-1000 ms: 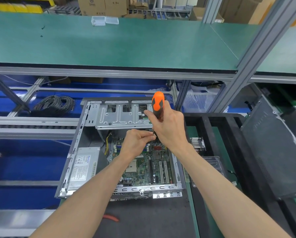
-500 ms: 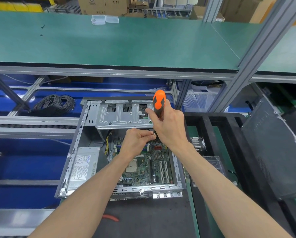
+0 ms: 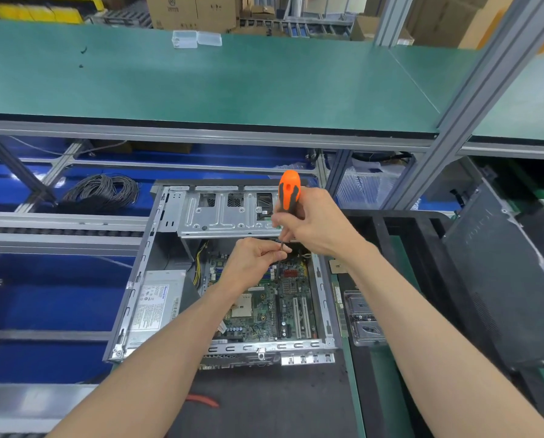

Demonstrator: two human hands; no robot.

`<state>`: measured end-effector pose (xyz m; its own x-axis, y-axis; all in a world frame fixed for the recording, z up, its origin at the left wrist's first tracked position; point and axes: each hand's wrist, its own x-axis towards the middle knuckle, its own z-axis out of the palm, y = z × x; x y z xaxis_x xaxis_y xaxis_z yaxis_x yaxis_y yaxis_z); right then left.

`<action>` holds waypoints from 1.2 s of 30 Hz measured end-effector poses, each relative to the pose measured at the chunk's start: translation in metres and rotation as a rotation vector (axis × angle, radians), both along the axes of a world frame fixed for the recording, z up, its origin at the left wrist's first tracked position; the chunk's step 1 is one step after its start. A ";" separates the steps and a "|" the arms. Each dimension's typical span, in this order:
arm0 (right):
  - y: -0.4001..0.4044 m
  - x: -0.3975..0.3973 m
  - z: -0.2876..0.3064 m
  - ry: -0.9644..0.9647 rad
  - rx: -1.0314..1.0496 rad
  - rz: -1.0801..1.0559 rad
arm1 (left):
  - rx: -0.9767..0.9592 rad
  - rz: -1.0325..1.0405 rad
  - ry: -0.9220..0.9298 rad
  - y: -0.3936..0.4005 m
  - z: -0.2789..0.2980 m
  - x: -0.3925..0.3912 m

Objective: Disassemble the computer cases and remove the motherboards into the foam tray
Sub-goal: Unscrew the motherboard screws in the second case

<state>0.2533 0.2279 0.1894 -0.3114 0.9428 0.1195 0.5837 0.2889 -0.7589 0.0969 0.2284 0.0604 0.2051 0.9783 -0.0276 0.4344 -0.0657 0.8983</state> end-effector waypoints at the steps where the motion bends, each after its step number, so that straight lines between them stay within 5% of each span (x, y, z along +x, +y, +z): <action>1: 0.001 0.001 0.002 0.002 -0.034 0.035 | -0.014 0.003 0.004 0.000 0.001 0.001; 5: -0.001 -0.001 0.002 -0.108 0.204 -0.059 | 0.015 0.041 0.042 0.000 0.002 0.004; 8: -0.007 -0.009 0.005 -0.006 0.406 -0.197 | 0.077 0.068 0.054 0.000 0.002 0.004; 13: -0.008 -0.016 0.016 -0.238 0.524 -0.106 | 0.147 0.050 0.104 0.000 -0.001 0.005; 21: -0.001 -0.017 0.034 -0.637 0.598 -0.212 | 0.132 0.066 0.175 0.001 -0.004 0.013; 30: 0.007 -0.019 0.057 -0.494 0.348 0.158 | 0.148 0.080 0.198 -0.002 -0.009 0.005; 36: 0.014 -0.028 0.055 -0.704 0.356 -0.079 | 0.140 0.069 0.199 0.000 -0.008 0.006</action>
<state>0.2250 0.2417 0.2449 -0.3598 0.9072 0.2181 0.9209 0.3829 -0.0735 0.1025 0.2284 0.0523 0.1416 0.9870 0.0759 0.6098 -0.1474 0.7787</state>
